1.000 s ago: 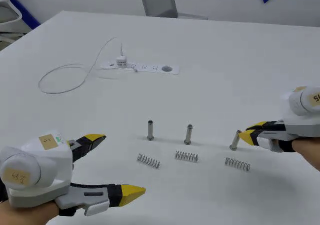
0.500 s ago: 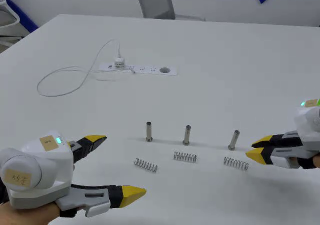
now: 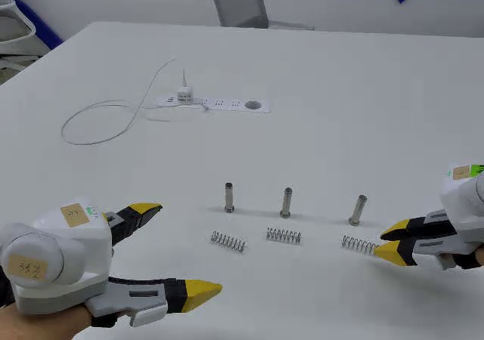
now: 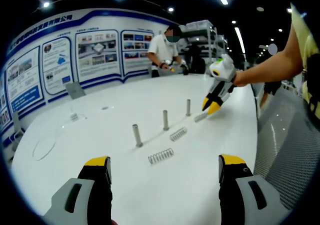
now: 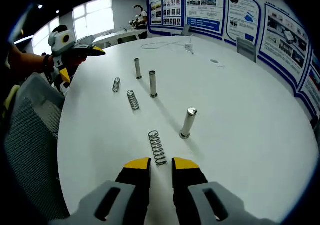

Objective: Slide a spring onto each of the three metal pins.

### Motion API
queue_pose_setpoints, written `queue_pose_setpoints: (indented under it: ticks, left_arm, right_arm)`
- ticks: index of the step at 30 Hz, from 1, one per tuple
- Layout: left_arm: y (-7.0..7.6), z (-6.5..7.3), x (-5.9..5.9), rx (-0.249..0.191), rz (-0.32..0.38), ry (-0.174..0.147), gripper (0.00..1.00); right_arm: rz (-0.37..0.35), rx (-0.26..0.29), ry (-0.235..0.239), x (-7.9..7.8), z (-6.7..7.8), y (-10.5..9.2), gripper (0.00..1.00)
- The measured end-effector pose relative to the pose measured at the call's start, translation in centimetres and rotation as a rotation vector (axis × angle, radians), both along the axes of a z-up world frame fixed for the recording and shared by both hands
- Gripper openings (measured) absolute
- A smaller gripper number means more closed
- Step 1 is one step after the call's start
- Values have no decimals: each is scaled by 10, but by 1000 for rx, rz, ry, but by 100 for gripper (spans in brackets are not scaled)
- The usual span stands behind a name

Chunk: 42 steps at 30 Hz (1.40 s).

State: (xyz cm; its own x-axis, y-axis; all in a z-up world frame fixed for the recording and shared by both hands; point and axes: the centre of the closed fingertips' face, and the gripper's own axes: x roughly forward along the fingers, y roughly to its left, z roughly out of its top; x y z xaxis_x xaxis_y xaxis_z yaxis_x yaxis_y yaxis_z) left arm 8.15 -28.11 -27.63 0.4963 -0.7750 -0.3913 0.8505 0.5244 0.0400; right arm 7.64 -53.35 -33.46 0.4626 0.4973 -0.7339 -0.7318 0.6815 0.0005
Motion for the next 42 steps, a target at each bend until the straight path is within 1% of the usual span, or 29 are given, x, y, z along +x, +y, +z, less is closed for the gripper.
queue_pose_setpoints:
  ticks: [3, 5, 11, 20, 21, 23, 27, 34, 39, 42]
  left_arm:
    - [0, 0, 0, 0, 4, 1, 90]
    - [0, 0, 0, 0, 5, 1, 90]
    - [-1, 0, 1, 0, 3, 2, 90]
    - [0, 0, 2, 1, 6, 3, 90]
    - [0, 0, 2, 1, 7, 3, 90]
    - [0, 0, 2, 0, 7, 3, 90]
    - [0, -1, 1, -2, 8, 5, 90]
    - [0, -2, 1, -2, 5, 6, 90]
    - [-1, -2, 1, -8, 5, 6, 90]
    - [-1, -2, 1, -10, 4, 5, 90]
  right_arm:
    - [9, 0, 9, 1, -4, 0, 17]
    - [17, -10, 9, 1, -6, -1, 17]
    - [33, -8, 15, 1, -11, 1, 16]
    - [48, -10, 15, 2, -15, 1, 15]
    - [55, -6, 2, 3, -14, 2, 14]
    - [53, -9, 6, 3, -15, 1, 13]
    - [58, -22, -3, 2, -12, 0, 12]
    - [80, -60, -33, 4, 2, 4, 12]
    - [81, -66, -53, 8, 13, 7, 12]
    - [82, -71, -56, 10, 16, 8, 12]
